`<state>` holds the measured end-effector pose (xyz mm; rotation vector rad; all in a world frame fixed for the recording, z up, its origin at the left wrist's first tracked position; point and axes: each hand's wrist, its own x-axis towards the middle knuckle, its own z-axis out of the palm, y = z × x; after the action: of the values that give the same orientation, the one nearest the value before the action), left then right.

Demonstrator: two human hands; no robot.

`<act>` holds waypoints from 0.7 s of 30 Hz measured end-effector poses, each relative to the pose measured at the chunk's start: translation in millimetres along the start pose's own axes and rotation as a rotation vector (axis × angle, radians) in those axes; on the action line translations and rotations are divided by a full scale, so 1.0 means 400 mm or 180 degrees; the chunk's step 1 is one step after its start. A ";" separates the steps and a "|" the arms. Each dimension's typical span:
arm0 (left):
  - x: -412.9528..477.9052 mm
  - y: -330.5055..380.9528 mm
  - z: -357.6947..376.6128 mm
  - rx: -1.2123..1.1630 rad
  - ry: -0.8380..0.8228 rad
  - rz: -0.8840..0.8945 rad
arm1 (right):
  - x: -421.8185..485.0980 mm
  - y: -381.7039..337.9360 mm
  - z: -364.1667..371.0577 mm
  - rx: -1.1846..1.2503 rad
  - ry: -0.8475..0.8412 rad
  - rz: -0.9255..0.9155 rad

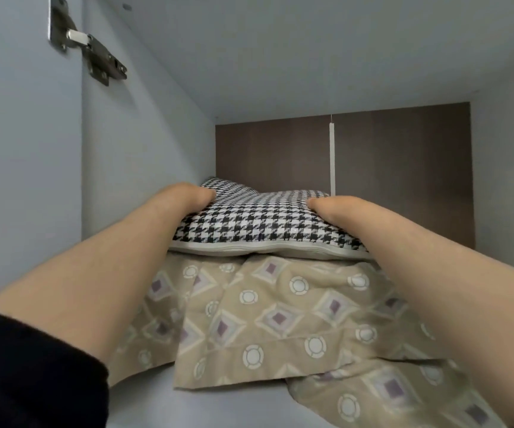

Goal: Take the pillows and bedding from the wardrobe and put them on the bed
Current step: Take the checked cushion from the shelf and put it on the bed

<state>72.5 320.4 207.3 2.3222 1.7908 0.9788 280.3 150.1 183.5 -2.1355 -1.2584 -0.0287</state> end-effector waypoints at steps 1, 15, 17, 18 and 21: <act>0.007 -0.002 0.013 -0.0003 0.0012 -0.0067 | 0.013 0.011 0.015 0.0161 0.0043 0.0107; -0.101 -0.042 0.005 -0.1320 0.0895 -0.0235 | -0.059 0.117 0.014 0.1418 0.1542 0.0029; -0.154 -0.020 -0.032 -0.1467 0.1054 -0.0212 | -0.104 0.136 -0.023 0.1487 0.1567 -0.0044; -0.178 -0.012 -0.046 -0.1512 0.1130 -0.0172 | -0.122 0.148 -0.036 0.1521 0.1563 -0.0047; -0.277 0.013 -0.066 -0.1631 0.1252 0.0000 | -0.198 0.193 -0.076 0.1558 0.1552 0.0012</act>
<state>49.3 211.7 181.0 1.9044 1.4014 1.7462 307.5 47.0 141.2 -1.5814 -0.8637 -0.2052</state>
